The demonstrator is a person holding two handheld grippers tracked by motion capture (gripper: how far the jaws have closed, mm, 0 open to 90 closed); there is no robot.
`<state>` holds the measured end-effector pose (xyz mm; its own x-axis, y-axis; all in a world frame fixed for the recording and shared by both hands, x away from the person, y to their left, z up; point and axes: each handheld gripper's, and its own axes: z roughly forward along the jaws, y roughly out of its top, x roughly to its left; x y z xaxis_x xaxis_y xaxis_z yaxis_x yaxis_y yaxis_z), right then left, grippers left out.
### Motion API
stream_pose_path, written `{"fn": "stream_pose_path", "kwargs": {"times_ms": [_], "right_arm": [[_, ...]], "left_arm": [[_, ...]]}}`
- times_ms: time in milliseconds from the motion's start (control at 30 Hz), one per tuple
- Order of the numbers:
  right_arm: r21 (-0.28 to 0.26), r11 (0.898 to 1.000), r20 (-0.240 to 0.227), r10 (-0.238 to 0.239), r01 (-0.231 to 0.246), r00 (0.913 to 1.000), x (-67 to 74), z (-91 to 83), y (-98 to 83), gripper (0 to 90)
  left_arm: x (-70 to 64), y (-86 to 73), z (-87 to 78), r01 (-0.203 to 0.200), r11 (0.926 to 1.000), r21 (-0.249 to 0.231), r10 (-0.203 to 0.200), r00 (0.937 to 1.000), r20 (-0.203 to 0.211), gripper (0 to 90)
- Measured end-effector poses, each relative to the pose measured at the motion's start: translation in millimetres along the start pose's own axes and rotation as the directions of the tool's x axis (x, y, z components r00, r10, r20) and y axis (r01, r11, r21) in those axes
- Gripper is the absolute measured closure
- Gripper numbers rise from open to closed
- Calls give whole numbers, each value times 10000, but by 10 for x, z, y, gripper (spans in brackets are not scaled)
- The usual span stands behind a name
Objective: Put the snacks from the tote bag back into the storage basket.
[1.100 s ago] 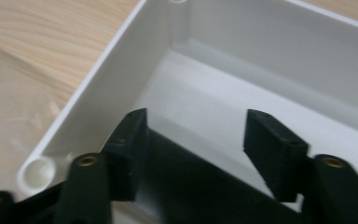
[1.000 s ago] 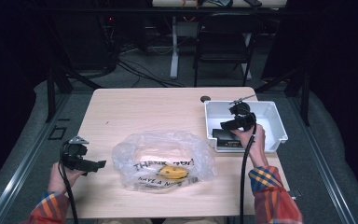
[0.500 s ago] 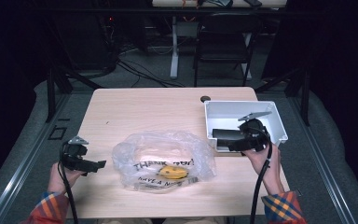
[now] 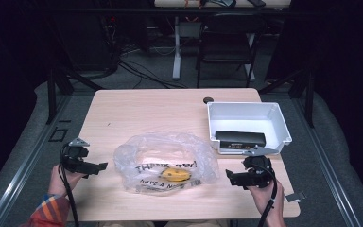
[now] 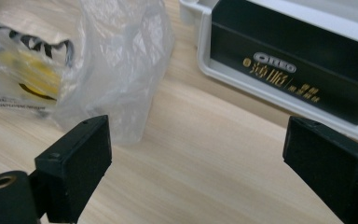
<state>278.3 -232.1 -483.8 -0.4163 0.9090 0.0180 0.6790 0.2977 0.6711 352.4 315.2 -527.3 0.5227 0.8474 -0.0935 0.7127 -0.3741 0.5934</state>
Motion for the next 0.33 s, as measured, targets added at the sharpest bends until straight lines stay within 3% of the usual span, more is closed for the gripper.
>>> {"fn": "stream_pose_path", "kwargs": {"times_ms": [100, 333], "right_arm": [[30, 10000, -15, 33, -33, 10000, 51, 53, -133, 75], [601, 9964, 153, -609, 599, 9980, 105, 202, -270, 27]], "left_arm": [[2, 0, 7, -16, 10000, 6, 16, 10000, 2, 0], [24, 1, 28, 18, 10000, -11, -18, 10000, -4, 0]]}}
